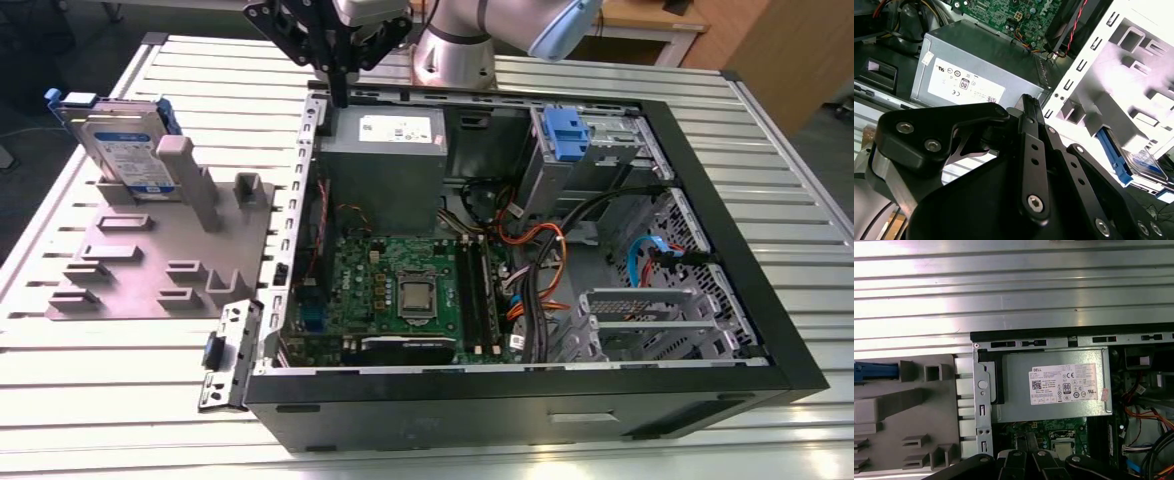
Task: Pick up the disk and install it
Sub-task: 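Reach for the disk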
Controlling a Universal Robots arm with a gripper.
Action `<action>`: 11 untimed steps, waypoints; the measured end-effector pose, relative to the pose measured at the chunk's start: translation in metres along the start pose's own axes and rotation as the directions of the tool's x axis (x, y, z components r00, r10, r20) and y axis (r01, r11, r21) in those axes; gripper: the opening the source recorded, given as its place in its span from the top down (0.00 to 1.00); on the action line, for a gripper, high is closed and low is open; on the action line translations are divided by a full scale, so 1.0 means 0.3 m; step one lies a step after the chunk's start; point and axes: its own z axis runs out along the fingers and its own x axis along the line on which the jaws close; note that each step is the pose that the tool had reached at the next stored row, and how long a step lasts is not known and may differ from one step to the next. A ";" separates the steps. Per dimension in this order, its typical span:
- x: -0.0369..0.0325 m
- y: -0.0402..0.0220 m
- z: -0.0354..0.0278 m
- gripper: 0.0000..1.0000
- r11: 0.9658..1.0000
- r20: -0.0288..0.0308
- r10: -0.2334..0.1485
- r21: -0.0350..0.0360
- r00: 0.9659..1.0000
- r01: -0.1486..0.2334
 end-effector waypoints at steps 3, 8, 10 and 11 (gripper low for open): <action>0.001 0.003 0.000 0.89 1.000 0.000 0.000 0.000 1.000 0.000; 0.019 0.010 0.000 0.89 1.000 0.000 0.000 0.000 1.000 0.000; 0.026 0.013 0.000 0.89 1.000 0.000 0.000 0.000 1.000 0.000; 0.029 0.015 0.000 0.89 1.000 0.000 0.000 0.000 1.000 0.000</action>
